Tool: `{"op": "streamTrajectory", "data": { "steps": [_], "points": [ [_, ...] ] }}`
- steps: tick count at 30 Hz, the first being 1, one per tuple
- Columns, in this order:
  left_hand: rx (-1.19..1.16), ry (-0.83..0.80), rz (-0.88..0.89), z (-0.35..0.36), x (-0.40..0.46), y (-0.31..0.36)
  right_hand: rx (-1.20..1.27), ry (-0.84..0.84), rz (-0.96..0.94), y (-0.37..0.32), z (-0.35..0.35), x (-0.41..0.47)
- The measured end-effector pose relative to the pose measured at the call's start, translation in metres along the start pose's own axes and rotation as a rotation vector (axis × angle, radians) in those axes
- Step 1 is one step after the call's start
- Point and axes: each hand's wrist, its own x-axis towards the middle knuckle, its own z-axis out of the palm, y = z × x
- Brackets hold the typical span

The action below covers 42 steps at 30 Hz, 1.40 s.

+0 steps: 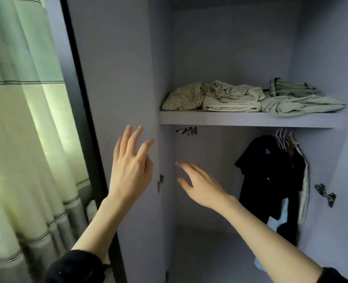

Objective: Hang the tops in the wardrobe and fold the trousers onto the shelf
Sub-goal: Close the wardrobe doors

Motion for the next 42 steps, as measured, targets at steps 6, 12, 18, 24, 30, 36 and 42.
{"op": "streamTrajectory", "data": {
  "steps": [6,12,18,24,30,36,42],
  "points": [
    [0.175,0.096,-0.215,-0.055,-0.003,-0.048,0.009,-0.001,-0.151,-0.075,0.007,0.017],
    [-0.285,-0.088,-0.470,-0.063,-0.005,-0.054,0.009,-0.030,-0.155,-0.088,0.015,0.013],
    [-0.387,-0.101,-0.250,-0.062,-0.007,-0.033,0.069,0.045,-0.106,-0.069,0.009,-0.008],
    [-0.483,-0.300,0.133,-0.028,0.009,0.003,0.236,0.401,0.057,-0.036,0.005,-0.032],
    [-0.354,-0.472,0.314,0.050,0.045,0.050,-0.354,0.512,-0.028,0.018,-0.004,-0.046],
    [-0.123,-0.664,0.300,0.119,0.087,0.084,-0.674,0.414,0.251,0.103,-0.022,-0.019],
    [-0.007,-0.675,0.281,0.184,0.104,0.098,-0.724,0.384,0.268,0.172,-0.035,0.018]
  ]
}}
